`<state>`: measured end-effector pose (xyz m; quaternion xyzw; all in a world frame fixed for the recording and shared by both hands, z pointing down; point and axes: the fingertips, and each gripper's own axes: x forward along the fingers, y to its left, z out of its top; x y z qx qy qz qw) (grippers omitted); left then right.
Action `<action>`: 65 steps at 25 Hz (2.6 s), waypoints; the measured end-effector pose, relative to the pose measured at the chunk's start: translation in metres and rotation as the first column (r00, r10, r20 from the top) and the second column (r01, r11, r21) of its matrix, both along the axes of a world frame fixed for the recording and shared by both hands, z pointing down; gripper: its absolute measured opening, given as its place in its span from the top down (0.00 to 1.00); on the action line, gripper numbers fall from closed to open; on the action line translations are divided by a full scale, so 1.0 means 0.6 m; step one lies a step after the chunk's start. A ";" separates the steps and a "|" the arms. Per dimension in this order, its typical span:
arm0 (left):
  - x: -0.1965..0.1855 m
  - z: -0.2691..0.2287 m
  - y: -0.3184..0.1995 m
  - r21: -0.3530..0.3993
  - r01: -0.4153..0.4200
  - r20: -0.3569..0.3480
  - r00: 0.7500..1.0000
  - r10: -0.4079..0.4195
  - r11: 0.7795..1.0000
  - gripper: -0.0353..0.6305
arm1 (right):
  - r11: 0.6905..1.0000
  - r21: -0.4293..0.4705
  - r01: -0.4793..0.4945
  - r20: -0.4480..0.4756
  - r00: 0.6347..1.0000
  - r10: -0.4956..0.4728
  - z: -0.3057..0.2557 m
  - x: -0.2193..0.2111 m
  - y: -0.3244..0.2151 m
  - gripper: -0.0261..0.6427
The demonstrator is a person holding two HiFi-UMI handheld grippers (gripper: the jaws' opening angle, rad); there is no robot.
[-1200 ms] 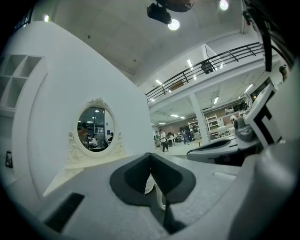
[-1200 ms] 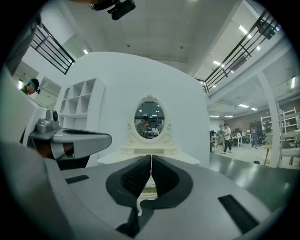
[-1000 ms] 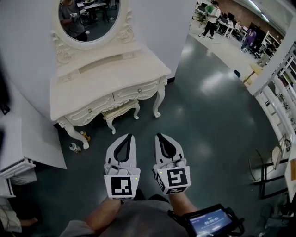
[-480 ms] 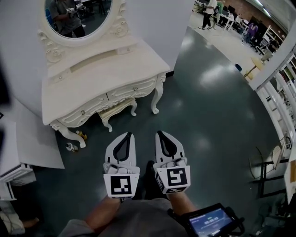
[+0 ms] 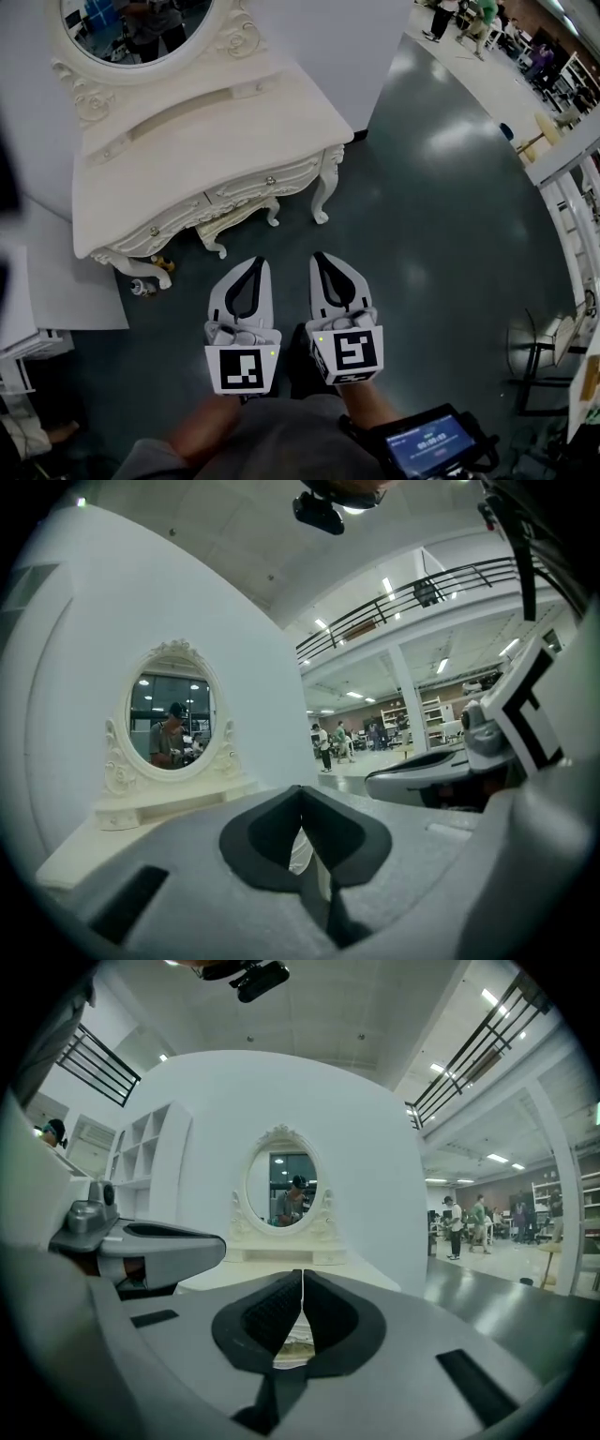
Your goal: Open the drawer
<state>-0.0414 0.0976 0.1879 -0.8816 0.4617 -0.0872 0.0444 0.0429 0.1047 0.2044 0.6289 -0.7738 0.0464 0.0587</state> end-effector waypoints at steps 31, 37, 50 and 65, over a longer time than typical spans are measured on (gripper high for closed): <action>0.033 -0.049 -0.180 0.069 0.220 -0.011 0.976 -0.220 0.973 0.92 | 0.976 0.068 0.206 -0.026 0.979 -0.205 -0.043 0.041 -0.221 0.94; 0.029 -0.003 -0.226 0.009 0.200 -0.030 0.979 -0.199 0.980 0.92 | 0.978 -0.013 0.209 -0.029 0.977 -0.209 0.013 0.021 -0.259 0.94; 0.014 0.180 -0.340 -0.138 0.171 0.027 0.985 -0.169 0.976 0.92 | 0.964 -0.184 0.191 -0.022 0.980 -0.198 0.211 0.000 -0.364 0.94; -0.018 0.366 -0.389 -0.282 0.170 0.046 0.986 -0.163 0.944 0.92 | 0.925 -0.325 0.195 -0.018 0.977 -0.212 0.407 -0.025 -0.418 0.94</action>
